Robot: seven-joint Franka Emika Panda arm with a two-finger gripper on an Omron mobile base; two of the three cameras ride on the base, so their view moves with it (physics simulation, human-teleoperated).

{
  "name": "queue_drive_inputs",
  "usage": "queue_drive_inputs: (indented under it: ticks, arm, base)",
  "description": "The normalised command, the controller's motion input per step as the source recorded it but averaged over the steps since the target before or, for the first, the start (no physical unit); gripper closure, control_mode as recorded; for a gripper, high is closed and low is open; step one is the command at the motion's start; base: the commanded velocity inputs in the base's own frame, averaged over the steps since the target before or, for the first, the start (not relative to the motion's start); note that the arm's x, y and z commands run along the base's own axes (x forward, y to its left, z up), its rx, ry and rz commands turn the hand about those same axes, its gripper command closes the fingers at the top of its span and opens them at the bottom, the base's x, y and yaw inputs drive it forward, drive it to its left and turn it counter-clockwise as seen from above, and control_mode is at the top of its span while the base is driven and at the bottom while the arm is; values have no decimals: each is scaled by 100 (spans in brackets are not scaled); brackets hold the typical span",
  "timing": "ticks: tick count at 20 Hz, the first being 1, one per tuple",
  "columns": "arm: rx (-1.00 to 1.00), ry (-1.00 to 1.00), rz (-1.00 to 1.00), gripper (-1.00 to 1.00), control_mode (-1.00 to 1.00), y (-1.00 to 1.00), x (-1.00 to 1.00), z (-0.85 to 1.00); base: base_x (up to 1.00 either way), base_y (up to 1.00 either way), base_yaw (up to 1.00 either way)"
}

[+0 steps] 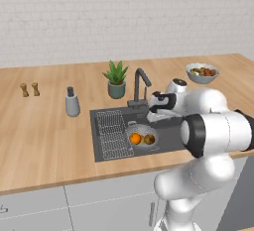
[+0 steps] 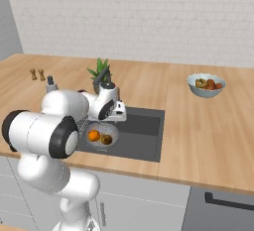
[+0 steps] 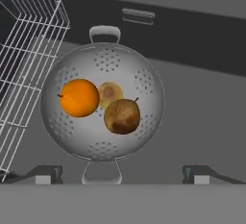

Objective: Put the colander in the sink, put the orange, pear, kiwi in the colander, and turn on the sink faucet and pour water over the colander.

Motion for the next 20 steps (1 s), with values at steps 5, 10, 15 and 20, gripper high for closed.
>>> queue_drive_inputs:
  ticks: [5, 10, 15, 20]
  arm:
    - [5, -14, 0, -100, -100, -32, -16, 43]
    - [12, -37, 1, -100, -100, -13, -10, 32]
    - [19, -44, 0, -100, -100, -1, -3, 28]
    - [13, -21, 0, -100, -100, 0, 15, 2]
  base:
    - [0, 0, 0]
    - [0, 0, 0]
    - [0, 0, 0]
    - [0, 0, 0]
